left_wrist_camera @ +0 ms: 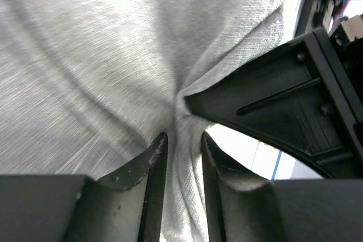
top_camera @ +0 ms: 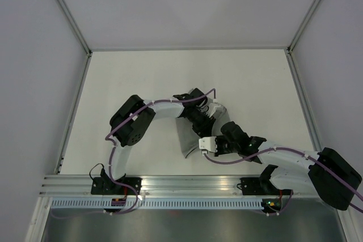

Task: Fold the napkin, place the utensils inside, and roll it up
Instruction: Roll the napkin with the utensil

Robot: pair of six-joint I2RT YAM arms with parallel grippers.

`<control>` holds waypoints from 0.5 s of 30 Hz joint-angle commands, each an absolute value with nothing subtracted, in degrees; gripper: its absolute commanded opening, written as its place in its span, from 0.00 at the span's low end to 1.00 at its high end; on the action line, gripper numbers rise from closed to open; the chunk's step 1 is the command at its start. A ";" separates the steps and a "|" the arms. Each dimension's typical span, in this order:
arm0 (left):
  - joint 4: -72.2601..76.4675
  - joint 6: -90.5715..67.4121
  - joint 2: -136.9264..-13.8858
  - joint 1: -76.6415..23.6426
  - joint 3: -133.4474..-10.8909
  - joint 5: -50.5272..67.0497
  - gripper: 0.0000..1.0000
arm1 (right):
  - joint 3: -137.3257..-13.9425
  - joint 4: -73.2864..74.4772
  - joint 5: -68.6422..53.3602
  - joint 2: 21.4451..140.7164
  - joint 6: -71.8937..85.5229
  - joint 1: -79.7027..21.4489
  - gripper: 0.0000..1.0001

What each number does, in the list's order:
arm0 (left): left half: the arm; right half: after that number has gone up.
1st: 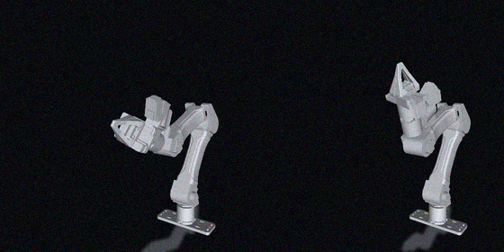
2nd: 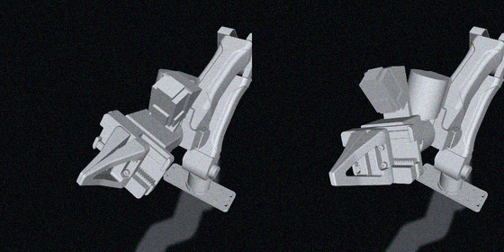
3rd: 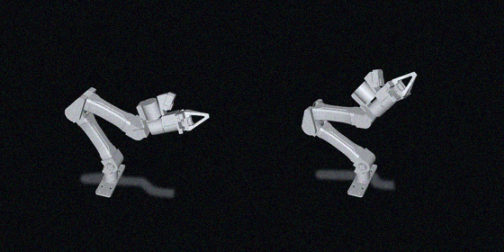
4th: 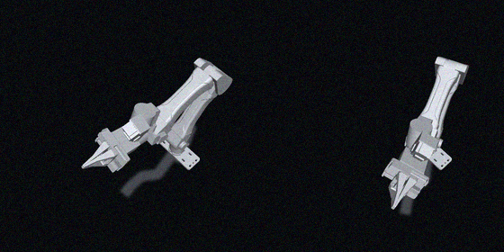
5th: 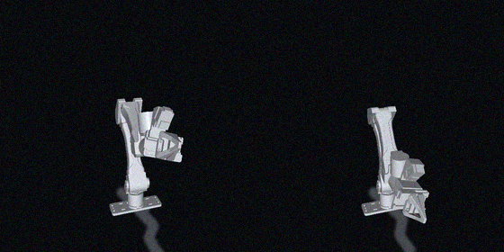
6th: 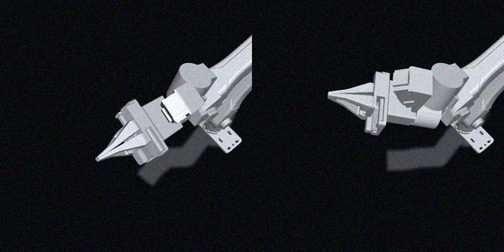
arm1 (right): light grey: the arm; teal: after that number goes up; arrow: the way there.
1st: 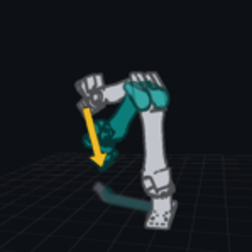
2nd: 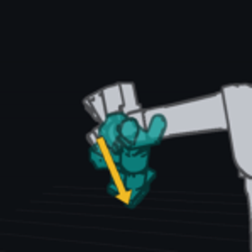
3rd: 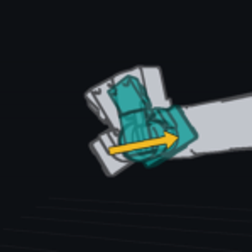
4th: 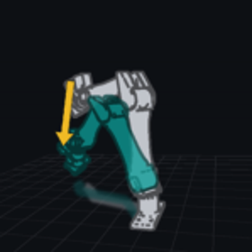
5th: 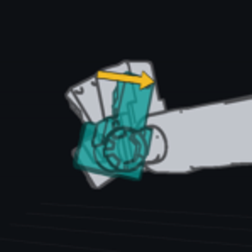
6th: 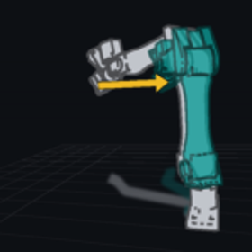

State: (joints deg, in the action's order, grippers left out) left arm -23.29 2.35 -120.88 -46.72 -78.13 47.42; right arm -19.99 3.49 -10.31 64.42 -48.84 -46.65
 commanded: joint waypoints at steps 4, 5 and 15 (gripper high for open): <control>-10.30 -10.97 -113.13 -42.89 -74.98 40.35 0.37 | -20.56 11.95 -10.19 64.51 -47.11 -45.18 0.01; -7.85 -13.60 -112.42 -42.46 -74.54 39.65 0.37 | -21.00 12.56 -12.02 64.69 -47.20 -44.65 0.01; 20.08 -32.86 -99.94 -35.86 -57.50 20.94 0.38 | -32.06 25.99 -28.80 74.87 -52.90 -31.39 0.00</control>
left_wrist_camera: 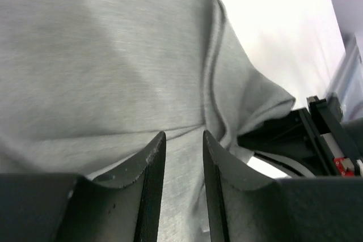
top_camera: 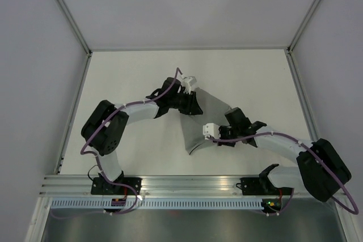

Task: Fold the napkin, place the utensils inside, and roll it up
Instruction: Roll the napkin with the utensil

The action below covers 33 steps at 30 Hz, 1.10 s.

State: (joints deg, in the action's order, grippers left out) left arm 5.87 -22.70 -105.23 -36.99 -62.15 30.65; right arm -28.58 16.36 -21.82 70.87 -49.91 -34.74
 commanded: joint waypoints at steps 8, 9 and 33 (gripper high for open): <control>25.83 -31.64 -91.25 -35.95 -47.21 4.78 0.35 | -44.80 39.78 -39.28 91.12 -59.58 -22.07 0.00; 26.62 -31.29 -89.84 -36.12 -45.11 2.75 0.35 | -46.22 41.47 -40.77 94.45 -61.50 -20.67 0.00; 22.33 22.84 -88.06 -66.70 -46.40 -20.83 0.48 | -69.61 66.88 -48.95 122.69 -69.43 -9.41 0.01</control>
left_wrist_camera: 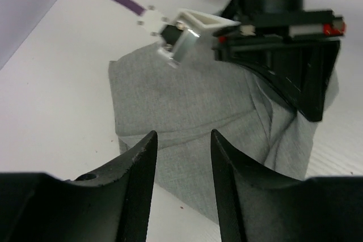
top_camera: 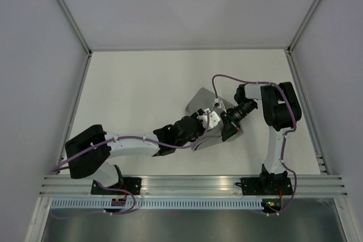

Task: Fold the napkin, place the utensils inside, and roll it up
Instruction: Roll the napkin with the utensil

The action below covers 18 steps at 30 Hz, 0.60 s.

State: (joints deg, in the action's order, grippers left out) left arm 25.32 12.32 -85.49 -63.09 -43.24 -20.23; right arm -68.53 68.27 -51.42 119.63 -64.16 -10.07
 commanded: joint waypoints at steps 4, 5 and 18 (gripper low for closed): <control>20.22 27.14 -93.50 -72.58 -48.69 -20.57 0.50 | -70.49 67.76 -49.48 124.62 -69.61 -9.05 0.01; 20.39 27.94 -94.47 -73.47 -48.95 -20.83 0.50 | -70.66 67.94 -49.57 124.80 -69.44 -9.05 0.00; 22.50 29.53 -105.81 -77.34 -51.59 -19.07 0.58 | -74.71 73.92 -51.42 129.99 -71.72 -6.68 0.00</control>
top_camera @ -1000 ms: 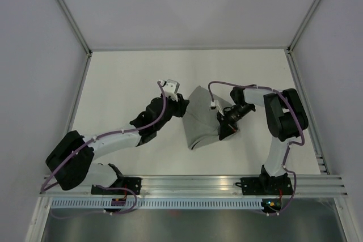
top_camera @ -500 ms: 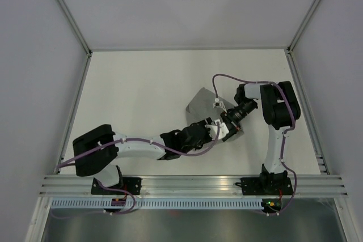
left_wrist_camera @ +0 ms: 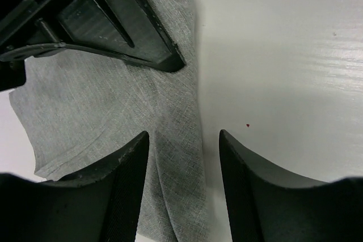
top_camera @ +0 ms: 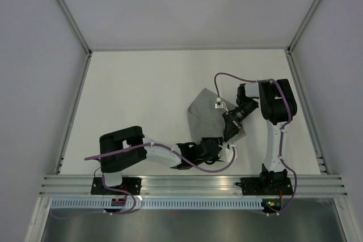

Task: Fold the napkin, place the utensils inside, and roll it up
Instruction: Roll the napkin with the utensil

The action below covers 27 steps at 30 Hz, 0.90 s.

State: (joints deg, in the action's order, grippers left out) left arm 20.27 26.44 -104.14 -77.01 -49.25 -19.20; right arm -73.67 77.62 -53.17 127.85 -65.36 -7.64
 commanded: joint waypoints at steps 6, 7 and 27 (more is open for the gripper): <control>23.38 31.81 -110.39 -77.26 -53.61 -19.60 0.59 | -74.97 74.27 -51.50 130.52 -71.72 -6.24 0.01; 23.64 31.90 -111.00 -77.26 -53.87 -20.56 0.59 | -75.06 74.53 -51.42 130.60 -71.98 -6.24 0.00; -10.09 24.97 -113.64 -68.74 -69.51 11.12 0.02 | -75.41 73.49 -52.38 128.15 -71.38 -6.15 0.04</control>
